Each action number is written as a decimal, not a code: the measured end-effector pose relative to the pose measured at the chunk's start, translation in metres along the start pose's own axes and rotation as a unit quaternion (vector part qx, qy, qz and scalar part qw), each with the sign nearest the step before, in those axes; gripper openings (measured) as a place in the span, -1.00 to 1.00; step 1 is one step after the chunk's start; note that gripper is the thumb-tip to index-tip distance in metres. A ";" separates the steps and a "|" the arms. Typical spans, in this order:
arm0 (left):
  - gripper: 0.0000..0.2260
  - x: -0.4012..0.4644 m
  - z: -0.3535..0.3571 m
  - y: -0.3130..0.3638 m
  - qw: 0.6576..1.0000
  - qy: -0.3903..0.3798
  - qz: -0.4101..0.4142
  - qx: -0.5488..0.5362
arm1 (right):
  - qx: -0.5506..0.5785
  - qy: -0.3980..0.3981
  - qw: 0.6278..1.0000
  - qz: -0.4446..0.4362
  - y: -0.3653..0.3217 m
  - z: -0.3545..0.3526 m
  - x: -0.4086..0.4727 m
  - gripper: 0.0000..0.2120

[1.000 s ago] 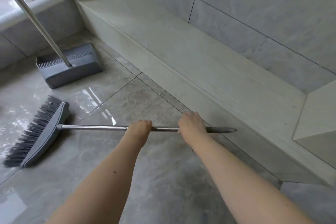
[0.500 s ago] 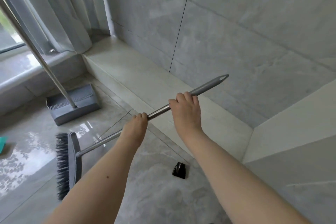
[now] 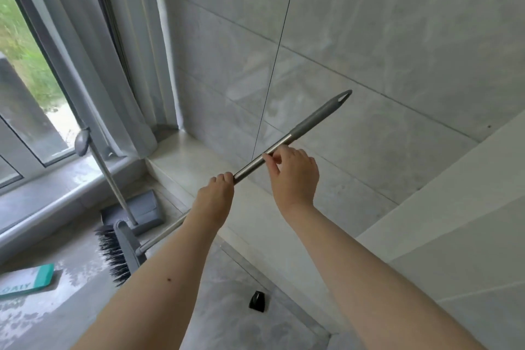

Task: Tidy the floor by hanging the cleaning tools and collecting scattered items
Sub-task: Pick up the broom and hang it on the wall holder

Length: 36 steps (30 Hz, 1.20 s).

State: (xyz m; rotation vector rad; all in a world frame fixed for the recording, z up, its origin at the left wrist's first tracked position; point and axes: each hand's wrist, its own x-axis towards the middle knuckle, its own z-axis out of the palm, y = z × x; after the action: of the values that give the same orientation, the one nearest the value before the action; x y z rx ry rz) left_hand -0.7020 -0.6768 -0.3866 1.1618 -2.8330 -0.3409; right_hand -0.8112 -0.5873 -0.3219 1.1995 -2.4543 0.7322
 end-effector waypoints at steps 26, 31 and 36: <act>-0.86 0.045 -0.329 0.081 0.964 0.127 0.148 -0.178 | 0.394 0.090 0.904 0.138 -0.113 -0.290 0.197 -0.86; -0.85 0.076 -0.349 0.117 0.949 0.136 0.167 -0.232 | 0.377 0.123 0.908 0.134 -0.094 -0.313 0.232 -0.84; -0.89 0.116 -0.372 0.159 0.916 0.126 0.187 -0.333 | 0.375 0.150 0.907 0.119 -0.065 -0.334 0.281 -0.84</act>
State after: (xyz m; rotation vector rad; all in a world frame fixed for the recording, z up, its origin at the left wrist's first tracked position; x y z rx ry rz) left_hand -0.8421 -0.7151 0.0083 0.4714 -2.3259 -0.9442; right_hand -0.9099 -0.6102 0.1081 0.8901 -2.1155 1.8947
